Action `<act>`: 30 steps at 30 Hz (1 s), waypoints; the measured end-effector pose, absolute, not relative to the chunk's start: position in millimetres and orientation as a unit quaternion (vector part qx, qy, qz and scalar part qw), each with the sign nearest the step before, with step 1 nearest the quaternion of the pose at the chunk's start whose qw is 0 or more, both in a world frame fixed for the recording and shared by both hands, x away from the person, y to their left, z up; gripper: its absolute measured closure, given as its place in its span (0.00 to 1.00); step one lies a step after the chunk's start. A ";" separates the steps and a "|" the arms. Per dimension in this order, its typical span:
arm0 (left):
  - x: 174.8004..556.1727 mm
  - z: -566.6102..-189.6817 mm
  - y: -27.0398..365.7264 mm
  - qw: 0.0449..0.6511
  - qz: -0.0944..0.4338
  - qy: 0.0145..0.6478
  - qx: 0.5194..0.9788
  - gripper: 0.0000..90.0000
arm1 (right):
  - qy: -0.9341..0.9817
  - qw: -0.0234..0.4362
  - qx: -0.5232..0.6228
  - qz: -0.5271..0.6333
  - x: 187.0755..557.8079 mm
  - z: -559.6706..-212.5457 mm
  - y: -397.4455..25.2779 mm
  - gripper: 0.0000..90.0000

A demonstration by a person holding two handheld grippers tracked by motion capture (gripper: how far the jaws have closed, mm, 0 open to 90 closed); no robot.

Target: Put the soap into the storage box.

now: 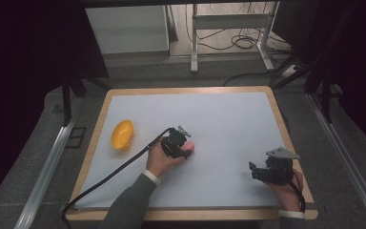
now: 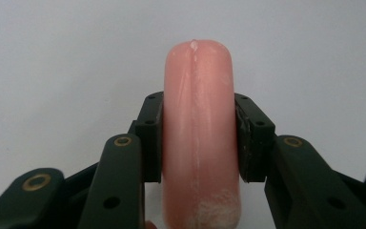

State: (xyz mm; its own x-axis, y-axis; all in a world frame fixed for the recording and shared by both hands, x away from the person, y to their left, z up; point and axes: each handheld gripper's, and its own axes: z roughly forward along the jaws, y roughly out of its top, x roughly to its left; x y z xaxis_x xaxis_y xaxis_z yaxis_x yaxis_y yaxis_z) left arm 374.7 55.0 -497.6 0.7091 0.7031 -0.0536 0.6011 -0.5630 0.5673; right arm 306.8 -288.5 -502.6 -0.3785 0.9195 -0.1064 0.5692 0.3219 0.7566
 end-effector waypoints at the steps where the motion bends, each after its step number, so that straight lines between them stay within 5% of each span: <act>1: 374.7 -497.6 55.0 0.285 0.090 0.371 0.879 0.67 | 0.766 0.273 0.486 0.320 306.9 -502.7 -288.6 0.10; 30: 364.4 -481.5 96.8 0.310 0.107 0.388 0.861 0.67 | 0.768 0.272 0.487 0.316 307.5 -504.6 -287.4 0.10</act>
